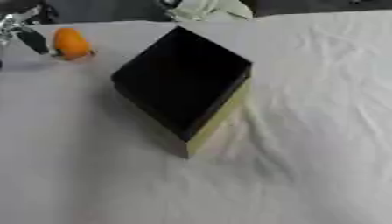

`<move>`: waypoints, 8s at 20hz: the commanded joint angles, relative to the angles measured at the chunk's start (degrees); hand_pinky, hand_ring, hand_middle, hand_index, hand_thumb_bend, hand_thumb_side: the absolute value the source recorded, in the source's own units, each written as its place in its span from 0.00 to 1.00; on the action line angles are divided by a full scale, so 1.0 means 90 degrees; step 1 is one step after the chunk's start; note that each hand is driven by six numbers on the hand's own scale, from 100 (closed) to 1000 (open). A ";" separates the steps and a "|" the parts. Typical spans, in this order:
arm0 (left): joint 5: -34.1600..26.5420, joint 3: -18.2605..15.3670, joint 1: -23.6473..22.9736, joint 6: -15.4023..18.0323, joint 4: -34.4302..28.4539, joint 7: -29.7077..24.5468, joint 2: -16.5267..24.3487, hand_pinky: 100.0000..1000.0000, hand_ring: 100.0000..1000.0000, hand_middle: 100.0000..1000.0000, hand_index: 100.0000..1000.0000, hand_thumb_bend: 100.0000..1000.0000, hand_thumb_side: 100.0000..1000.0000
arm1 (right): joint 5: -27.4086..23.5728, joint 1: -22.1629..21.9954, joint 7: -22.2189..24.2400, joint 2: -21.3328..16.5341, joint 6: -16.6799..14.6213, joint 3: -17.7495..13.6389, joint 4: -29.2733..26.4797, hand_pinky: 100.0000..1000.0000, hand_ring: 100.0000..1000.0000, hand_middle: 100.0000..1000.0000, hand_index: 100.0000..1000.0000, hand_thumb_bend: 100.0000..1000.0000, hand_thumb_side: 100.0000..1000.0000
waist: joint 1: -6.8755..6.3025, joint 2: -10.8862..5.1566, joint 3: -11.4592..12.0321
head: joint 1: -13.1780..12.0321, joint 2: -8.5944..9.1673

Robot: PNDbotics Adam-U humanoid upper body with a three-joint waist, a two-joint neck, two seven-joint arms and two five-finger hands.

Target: Pick up objects on the table and place them in the box.

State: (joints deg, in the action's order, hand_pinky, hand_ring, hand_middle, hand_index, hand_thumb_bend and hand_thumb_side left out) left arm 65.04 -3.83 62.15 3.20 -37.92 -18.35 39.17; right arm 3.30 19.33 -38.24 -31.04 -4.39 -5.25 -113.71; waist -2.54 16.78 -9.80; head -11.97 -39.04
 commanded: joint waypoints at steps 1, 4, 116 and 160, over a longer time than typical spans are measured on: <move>0.0125 -0.0047 0.0203 -0.0056 -0.0102 0.0081 0.0126 0.72 0.79 0.88 0.87 0.60 0.00 | -0.0022 0.0076 0.0002 -0.0124 -0.0006 -0.0041 -0.0098 0.74 0.72 0.67 0.83 0.21 1.00 | 0.0019 -0.0089 -0.0001 | -0.0019 0.0095; 0.0214 -0.0056 0.0263 -0.0085 -0.0111 0.0147 0.0103 0.72 0.79 0.87 0.87 0.62 0.00 | -0.0019 0.0089 0.0000 -0.0129 -0.0012 -0.0043 -0.0098 0.74 0.72 0.67 0.83 0.22 1.00 | 0.0029 -0.0045 -0.0008 | -0.0004 0.0142; -0.0966 0.2717 -0.1001 0.1600 -0.4695 0.0427 -0.1275 0.20 0.40 0.53 0.50 0.57 0.00 | -0.0134 0.0119 -0.0076 0.0158 -0.0090 -0.0021 -0.0098 0.75 0.72 0.66 0.84 0.20 1.00 | 0.0012 -0.0104 -0.0082 | 0.0213 0.0100; -0.5042 -0.0364 -0.2978 0.0133 -0.7230 0.3807 0.0360 0.49 0.58 0.73 0.70 0.00 0.88 | -0.0046 0.0061 -0.0220 0.0043 -0.0122 -0.0156 -0.0098 0.75 0.72 0.66 0.84 0.20 1.00 | 0.0091 -0.0123 0.0157 | 0.0421 0.0101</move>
State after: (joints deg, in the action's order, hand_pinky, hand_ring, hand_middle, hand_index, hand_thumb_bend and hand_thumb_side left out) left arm 20.82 -5.52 34.84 4.33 -101.78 14.58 40.33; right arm 2.46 19.32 -39.98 -28.92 -5.46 -5.99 -113.71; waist -1.89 16.64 -8.41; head -7.99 -37.80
